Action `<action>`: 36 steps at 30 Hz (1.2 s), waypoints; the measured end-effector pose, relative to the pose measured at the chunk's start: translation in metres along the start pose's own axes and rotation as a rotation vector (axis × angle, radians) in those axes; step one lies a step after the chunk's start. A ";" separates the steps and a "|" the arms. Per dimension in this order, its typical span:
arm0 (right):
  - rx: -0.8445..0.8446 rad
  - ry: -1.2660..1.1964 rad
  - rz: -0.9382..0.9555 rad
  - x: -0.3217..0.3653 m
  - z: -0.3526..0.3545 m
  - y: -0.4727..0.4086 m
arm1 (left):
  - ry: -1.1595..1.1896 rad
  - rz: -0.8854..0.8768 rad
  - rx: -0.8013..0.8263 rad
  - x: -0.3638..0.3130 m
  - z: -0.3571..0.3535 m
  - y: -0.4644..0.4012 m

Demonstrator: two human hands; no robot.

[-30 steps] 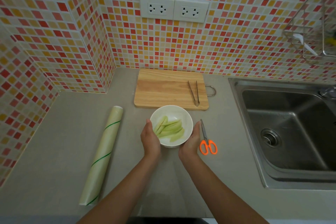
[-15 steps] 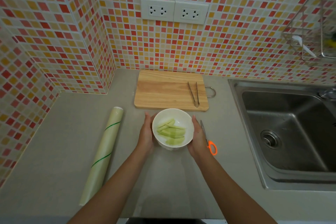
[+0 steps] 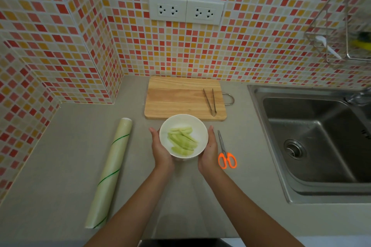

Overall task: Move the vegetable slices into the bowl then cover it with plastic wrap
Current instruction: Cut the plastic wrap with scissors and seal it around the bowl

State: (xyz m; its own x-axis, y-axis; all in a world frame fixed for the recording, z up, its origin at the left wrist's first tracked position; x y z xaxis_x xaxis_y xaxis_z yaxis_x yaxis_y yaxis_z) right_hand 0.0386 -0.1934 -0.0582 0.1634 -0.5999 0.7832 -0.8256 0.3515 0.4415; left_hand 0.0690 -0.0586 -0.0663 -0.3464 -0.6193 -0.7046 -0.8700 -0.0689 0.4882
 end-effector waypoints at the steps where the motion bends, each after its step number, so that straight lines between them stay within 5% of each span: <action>1: 0.012 0.005 0.019 0.004 0.000 -0.002 | -0.009 -0.001 0.016 -0.001 0.000 -0.002; 11: -0.135 -0.038 -0.042 -0.007 0.008 -0.001 | -0.016 -0.008 -0.011 -0.006 -0.006 0.005; 22: 0.080 0.270 -0.067 0.016 0.016 -0.016 | -0.429 0.087 0.257 -0.013 -0.010 -0.020; 26: 0.039 0.313 -0.040 0.017 0.015 -0.018 | -0.539 -0.049 0.200 -0.014 -0.007 -0.021; 36: -0.059 0.372 -0.057 0.010 0.027 -0.030 | -0.598 -0.076 0.152 -0.003 -0.003 -0.028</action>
State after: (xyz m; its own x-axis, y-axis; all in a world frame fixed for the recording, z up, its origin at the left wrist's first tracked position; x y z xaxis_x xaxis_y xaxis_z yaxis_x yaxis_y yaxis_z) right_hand 0.0504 -0.2297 -0.0754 0.4020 -0.3216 0.8573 -0.7786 0.3726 0.5049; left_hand 0.0953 -0.0570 -0.0767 -0.3800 -0.0688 -0.9224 -0.9249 0.0434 0.3778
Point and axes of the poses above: each hand's wrist, its own y-axis away from the middle knuckle, its own z-axis out of the back of the hand, x = y × z, the point moved 6 cm from there along -y, towards the middle knuckle
